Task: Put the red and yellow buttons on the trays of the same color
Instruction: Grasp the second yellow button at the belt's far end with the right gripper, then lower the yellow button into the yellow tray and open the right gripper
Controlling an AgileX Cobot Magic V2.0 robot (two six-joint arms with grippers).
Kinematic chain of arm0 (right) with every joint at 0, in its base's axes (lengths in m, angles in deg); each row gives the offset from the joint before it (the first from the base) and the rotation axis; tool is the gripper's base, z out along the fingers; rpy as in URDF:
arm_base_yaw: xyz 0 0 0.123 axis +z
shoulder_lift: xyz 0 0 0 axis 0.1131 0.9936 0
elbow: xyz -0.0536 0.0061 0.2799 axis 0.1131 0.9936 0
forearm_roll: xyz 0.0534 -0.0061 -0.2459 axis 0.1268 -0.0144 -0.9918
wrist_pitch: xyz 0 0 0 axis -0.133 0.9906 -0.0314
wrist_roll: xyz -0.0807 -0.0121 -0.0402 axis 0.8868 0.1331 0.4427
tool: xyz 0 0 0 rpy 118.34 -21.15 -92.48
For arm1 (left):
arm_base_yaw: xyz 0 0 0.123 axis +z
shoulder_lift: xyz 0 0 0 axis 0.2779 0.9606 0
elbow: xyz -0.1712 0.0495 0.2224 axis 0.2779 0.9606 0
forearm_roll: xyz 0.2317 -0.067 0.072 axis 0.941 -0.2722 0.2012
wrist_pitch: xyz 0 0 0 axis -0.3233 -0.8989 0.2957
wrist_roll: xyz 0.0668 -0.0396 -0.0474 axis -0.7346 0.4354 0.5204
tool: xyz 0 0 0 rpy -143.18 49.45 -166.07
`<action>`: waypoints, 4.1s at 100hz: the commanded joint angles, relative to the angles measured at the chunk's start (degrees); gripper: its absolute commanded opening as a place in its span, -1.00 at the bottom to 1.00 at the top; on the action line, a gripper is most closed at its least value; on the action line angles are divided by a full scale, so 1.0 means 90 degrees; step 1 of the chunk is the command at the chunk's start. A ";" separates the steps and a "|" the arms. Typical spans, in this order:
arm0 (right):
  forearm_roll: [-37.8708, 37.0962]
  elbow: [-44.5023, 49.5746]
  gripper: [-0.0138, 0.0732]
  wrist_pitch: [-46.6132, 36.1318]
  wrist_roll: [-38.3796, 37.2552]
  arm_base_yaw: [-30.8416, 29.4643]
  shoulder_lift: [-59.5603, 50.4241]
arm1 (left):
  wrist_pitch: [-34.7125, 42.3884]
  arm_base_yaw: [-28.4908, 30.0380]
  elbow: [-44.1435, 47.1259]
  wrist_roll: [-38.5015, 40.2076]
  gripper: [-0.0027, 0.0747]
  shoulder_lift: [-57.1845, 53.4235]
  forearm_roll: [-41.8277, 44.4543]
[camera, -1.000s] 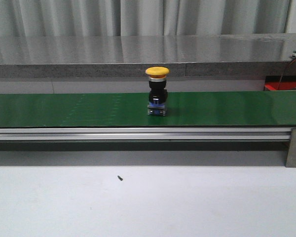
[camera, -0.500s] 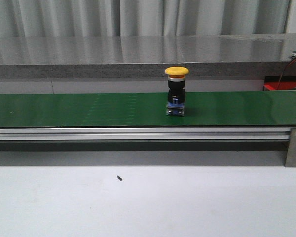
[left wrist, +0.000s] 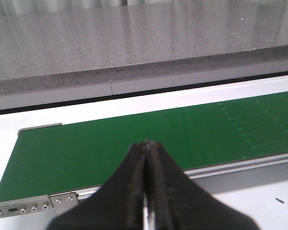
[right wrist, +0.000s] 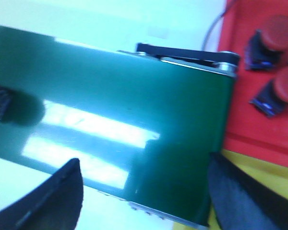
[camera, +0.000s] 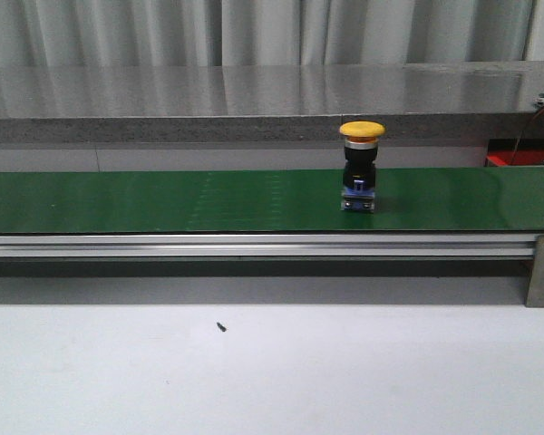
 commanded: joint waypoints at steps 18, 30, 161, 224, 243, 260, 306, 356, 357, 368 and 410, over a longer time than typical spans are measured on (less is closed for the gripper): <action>0.0055 -0.0201 0.56 -0.0380 0.0100 0.1155 -0.0014 | 0.0530 -0.0039 -0.0165 0.0006 -0.98 0.0037 -0.0085; 0.0055 -0.0201 0.56 -0.0380 0.0107 0.1618 0.0198 | 0.0530 -0.0039 -0.0165 0.0006 -0.98 0.0037 -0.0085; -0.0903 -0.0209 -0.26 -0.0458 -0.0585 0.1999 0.0341 | 0.0518 -0.0039 -0.0165 0.0006 -0.98 0.0037 -0.0085; -0.0312 0.2748 -0.26 -0.1200 -0.0551 -0.1186 -0.1806 | 0.0518 -0.0039 -0.0165 0.0006 -0.98 0.0037 -0.0085; -0.0139 0.3460 -0.26 -0.1990 -0.0532 -0.1524 -0.1820 | 0.0518 -0.0039 -0.0165 0.0006 -0.98 0.0037 -0.0085; -0.0139 0.3695 -0.26 -0.2461 -0.0530 -0.1524 -0.1811 | 0.0518 -0.0039 -0.0165 0.0006 -0.98 0.0037 -0.0085; -0.0088 0.4330 -0.26 -0.3419 -0.0530 -0.1524 -0.1674 | 0.0518 -0.0039 -0.0165 0.0006 -0.98 0.0037 -0.0099; -0.0034 0.4330 -0.26 -0.3416 -0.0530 -0.1524 -0.1028 | 0.0518 -0.0039 -0.0165 0.0006 -0.98 0.0037 -0.0123; -0.0034 0.4330 -0.26 -0.3405 -0.0530 -0.1524 -0.1028 | 0.0518 -0.0039 -0.0165 0.0006 -0.98 0.0037 -0.0123; -0.0034 0.4324 -0.17 -0.3295 -0.0530 -0.1524 -0.1028 | 0.0518 -0.0039 -0.0165 0.0006 -0.98 0.0037 -0.0123; -0.0029 0.4099 0.45 -0.2768 -0.0530 -0.1524 -0.1121 | 0.0518 -0.0039 -0.0165 0.0006 -0.98 0.0037 -0.0123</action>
